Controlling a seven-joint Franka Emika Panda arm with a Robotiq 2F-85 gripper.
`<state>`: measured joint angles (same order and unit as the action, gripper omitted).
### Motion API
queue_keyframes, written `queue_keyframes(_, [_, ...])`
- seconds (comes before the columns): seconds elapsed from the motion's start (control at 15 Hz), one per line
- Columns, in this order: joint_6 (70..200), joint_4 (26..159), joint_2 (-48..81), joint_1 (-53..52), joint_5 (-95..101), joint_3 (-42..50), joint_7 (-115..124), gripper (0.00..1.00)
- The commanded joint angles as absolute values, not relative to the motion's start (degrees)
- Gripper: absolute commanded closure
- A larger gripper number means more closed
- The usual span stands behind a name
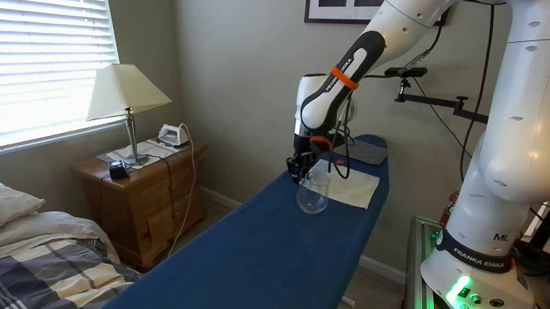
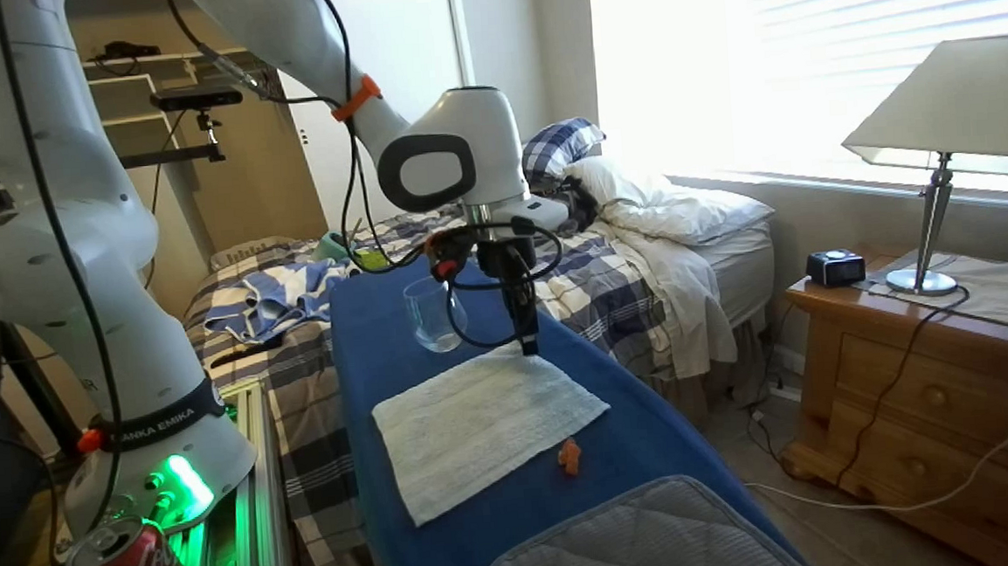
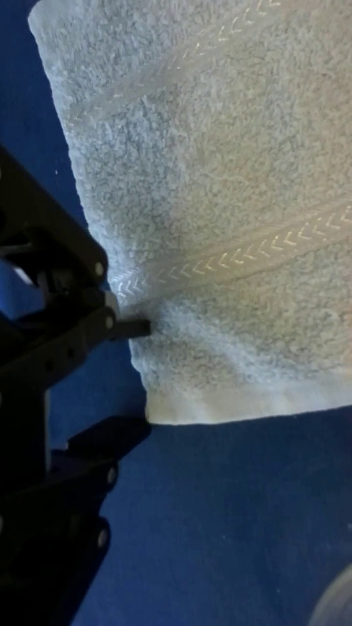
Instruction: Put the light blue cloth on the glass cup and then put the orange object on the light blue cloth
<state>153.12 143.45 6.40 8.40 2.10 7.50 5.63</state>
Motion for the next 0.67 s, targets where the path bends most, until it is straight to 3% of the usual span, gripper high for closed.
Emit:
queue_keyframes(0.0, [149.73,142.89,5.69,7.97,0.03,7.43,5.41,0.27])
queue_keyframes(0.2, [147.70,143.06,5.08,7.87,-1.25,7.09,4.92,0.08])
queue_keyframes(0.27, [147.41,142.98,5.28,7.79,-1.29,7.08,5.05,0.20])
queue_keyframes(0.33, [147.33,142.93,5.43,7.76,-1.33,7.10,5.21,0.45])
queue_keyframes(0.47, [147.61,142.99,5.49,7.70,-0.99,7.23,5.50,0.46])
queue_keyframes(0.6, [148.28,143.15,5.31,7.74,-0.90,7.22,5.06,0.61])
